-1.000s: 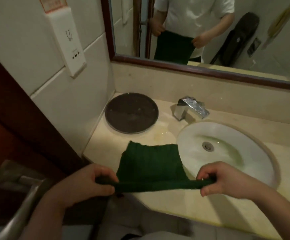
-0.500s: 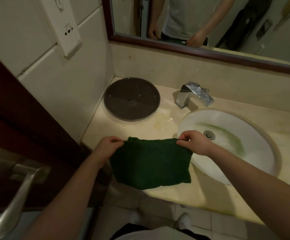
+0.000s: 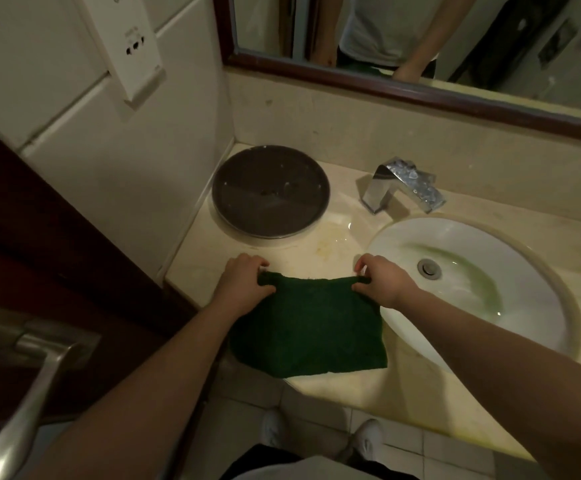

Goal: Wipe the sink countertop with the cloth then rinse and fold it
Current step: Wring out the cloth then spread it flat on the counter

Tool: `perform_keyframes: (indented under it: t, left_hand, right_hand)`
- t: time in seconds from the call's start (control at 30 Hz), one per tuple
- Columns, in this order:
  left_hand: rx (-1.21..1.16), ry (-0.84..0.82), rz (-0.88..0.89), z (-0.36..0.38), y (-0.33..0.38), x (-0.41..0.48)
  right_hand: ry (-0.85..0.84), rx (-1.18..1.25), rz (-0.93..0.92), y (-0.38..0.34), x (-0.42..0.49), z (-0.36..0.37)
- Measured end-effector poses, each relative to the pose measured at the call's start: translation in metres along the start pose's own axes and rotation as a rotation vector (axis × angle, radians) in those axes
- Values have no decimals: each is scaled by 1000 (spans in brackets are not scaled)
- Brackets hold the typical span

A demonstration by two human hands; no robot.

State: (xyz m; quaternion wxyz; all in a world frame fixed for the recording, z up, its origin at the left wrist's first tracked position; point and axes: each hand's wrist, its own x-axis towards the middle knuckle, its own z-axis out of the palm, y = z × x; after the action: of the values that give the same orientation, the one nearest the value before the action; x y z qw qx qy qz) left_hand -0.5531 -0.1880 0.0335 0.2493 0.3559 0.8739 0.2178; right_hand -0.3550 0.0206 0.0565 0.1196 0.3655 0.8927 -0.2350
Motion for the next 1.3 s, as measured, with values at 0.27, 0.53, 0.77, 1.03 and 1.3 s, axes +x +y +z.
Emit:
perform_keyframes:
  t: [0.27,0.53,0.77,1.03,1.3]
  left_hand:
    - [-103,-79,-34,-11,-5,-3]
    - [-247,387,338,-83,40,-5]
    - [79,256,305,-44,14,-50]
    - [58,9,299,27,-44,-98]
    - [-232,326,-262,24,-17,-86]
  right_hand:
    - [-47,13,-34,0,-1,3]
    - [393,213,-259,-7,-25,-79]
    - [412,6,-380,13,-50,-48]
    - [105,-54,-301,42,-87,39]
    - [185,240,258,8,-33,22]
